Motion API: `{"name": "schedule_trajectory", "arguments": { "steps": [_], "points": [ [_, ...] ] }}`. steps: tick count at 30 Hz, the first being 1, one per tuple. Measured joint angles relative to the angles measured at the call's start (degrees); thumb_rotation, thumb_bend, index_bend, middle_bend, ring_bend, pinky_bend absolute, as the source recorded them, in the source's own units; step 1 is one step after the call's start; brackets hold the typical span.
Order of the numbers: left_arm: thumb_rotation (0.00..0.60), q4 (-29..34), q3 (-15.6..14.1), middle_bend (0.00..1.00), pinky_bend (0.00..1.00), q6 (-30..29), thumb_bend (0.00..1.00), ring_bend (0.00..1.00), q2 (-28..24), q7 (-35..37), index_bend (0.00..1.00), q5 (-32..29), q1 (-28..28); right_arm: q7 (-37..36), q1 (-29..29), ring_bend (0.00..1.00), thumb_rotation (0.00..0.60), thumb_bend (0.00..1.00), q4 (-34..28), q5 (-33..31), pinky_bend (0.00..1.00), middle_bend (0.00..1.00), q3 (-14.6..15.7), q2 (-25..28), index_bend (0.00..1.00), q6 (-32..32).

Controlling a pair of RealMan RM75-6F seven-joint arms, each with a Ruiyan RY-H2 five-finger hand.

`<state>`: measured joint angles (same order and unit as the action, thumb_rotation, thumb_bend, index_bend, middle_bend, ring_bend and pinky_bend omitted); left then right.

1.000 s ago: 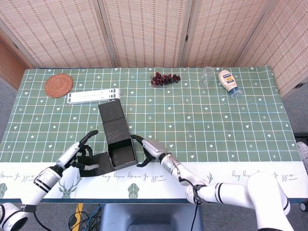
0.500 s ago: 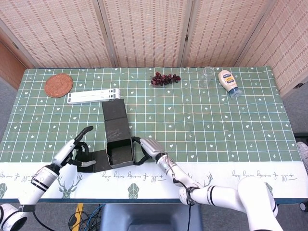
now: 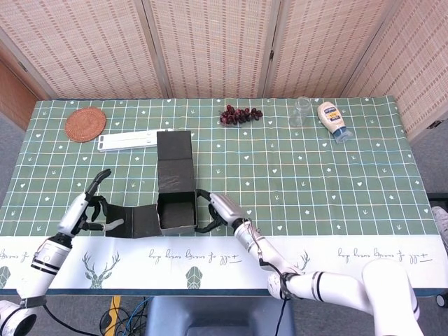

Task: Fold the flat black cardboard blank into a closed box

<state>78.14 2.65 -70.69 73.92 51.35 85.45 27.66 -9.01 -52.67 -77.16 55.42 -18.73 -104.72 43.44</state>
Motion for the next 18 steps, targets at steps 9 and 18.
{"name": "schedule_trajectory", "arguments": {
  "steps": [9,18],
  "points": [
    [0.6,-3.95,2.24,0.0,0.82,-2.2,0.15,0.61,0.51,-5.87,0.0,-3.17,-2.11,-7.08,6.11,0.8,0.6,0.33,-8.24,4.19,1.0,0.39,-1.18,7.08,0.27,3.21],
    [0.6,-7.9,3.44,0.0,0.82,-1.35,0.15,0.59,2.35,-5.59,0.0,-5.18,-3.55,-13.32,8.83,0.8,0.6,0.33,-10.87,8.55,1.0,0.39,-1.23,8.6,0.27,4.81]
  ]
}}
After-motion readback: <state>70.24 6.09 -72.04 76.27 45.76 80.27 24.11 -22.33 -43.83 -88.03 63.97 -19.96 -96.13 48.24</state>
